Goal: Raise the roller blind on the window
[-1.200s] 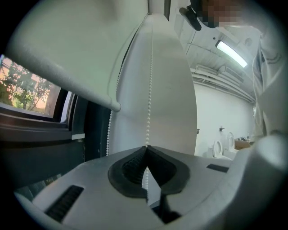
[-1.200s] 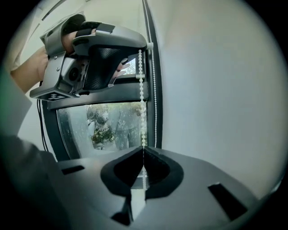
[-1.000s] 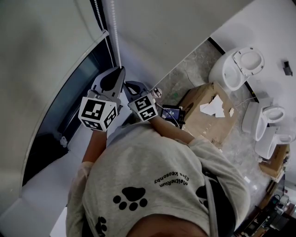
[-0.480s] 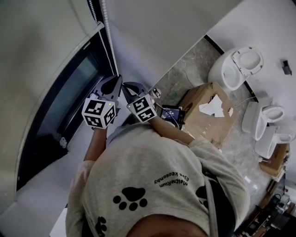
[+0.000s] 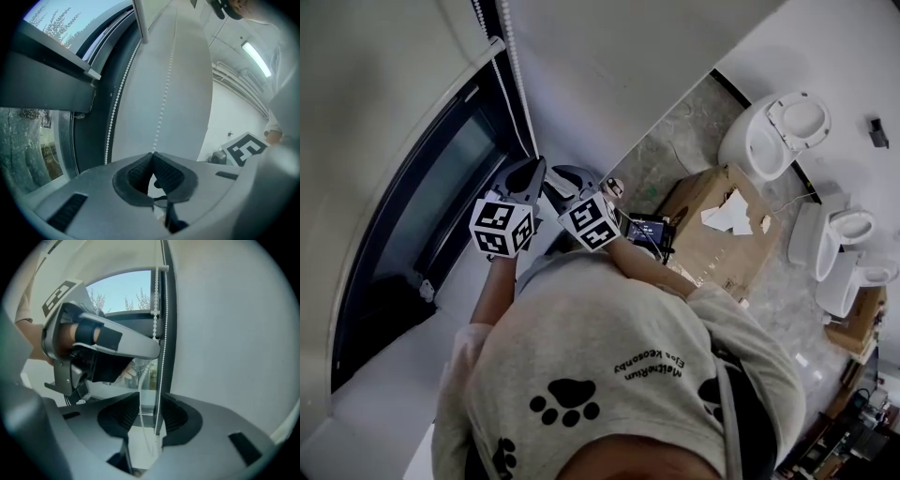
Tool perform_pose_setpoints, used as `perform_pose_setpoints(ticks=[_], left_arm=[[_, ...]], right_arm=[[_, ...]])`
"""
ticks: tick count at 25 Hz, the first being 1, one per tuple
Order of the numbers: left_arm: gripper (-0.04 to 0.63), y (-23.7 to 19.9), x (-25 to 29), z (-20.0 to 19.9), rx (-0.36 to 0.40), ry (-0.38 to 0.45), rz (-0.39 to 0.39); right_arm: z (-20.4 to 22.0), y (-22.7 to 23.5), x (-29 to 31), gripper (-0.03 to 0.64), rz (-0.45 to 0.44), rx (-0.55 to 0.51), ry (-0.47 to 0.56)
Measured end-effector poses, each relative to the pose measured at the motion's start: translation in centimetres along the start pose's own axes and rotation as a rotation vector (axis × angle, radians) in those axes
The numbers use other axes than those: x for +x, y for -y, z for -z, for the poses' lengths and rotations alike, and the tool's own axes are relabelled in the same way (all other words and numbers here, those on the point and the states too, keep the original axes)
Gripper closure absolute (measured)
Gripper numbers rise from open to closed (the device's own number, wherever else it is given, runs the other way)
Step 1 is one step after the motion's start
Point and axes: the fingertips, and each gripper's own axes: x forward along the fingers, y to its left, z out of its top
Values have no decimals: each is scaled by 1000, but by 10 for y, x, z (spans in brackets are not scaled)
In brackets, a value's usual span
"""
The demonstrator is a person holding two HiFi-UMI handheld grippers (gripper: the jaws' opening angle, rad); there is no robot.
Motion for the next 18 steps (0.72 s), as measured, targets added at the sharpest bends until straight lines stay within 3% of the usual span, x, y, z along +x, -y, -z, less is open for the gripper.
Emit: perform_pose_setpoints(ticks=[7,18], left_arm=[[588,3,4,-6,-4,2,11],[588,4,5,-7,-5,10,20]], right_arm=[[-44,5,-41,449,-9,7,83],[-160,23,-97,460,30,22,330]])
